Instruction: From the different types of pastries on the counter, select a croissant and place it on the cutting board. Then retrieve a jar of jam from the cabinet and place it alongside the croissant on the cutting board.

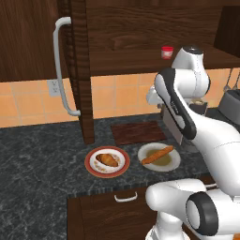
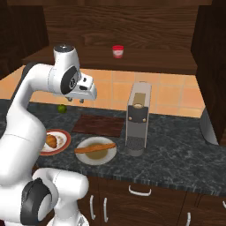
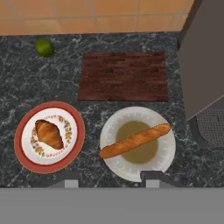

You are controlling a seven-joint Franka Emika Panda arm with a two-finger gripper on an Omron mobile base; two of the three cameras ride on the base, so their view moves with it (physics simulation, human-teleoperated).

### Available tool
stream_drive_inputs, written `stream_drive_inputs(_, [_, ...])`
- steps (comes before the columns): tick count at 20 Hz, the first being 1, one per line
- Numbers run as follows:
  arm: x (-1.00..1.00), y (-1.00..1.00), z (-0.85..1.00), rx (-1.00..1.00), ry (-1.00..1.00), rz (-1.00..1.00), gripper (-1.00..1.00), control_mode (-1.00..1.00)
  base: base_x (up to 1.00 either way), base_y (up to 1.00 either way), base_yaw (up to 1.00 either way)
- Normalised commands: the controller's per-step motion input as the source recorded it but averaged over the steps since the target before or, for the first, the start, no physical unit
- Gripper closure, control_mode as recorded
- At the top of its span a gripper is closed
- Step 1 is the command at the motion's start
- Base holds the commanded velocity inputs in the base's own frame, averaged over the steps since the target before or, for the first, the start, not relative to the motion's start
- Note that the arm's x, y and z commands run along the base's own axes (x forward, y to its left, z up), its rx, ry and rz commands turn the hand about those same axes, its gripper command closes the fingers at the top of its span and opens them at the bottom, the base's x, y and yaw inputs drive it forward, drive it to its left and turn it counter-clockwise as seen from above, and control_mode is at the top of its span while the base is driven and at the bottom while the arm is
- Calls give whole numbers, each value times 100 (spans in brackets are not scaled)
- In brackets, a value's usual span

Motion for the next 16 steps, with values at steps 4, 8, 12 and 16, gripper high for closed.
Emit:
stream_drive_inputs(4, [-14,0,-12,-2,-4,0,-100,-100,0,0,0])
stream_drive_inputs(8, [-60,1,-7,-1,-13,0,-100,-100,0,0,0])
stream_drive_inputs(12, [-65,14,-9,-5,-8,0,-100,-100,0,0,0])
stream_drive_inputs(16, [-47,33,-27,-13,0,1,-100,-100,0,0,0])
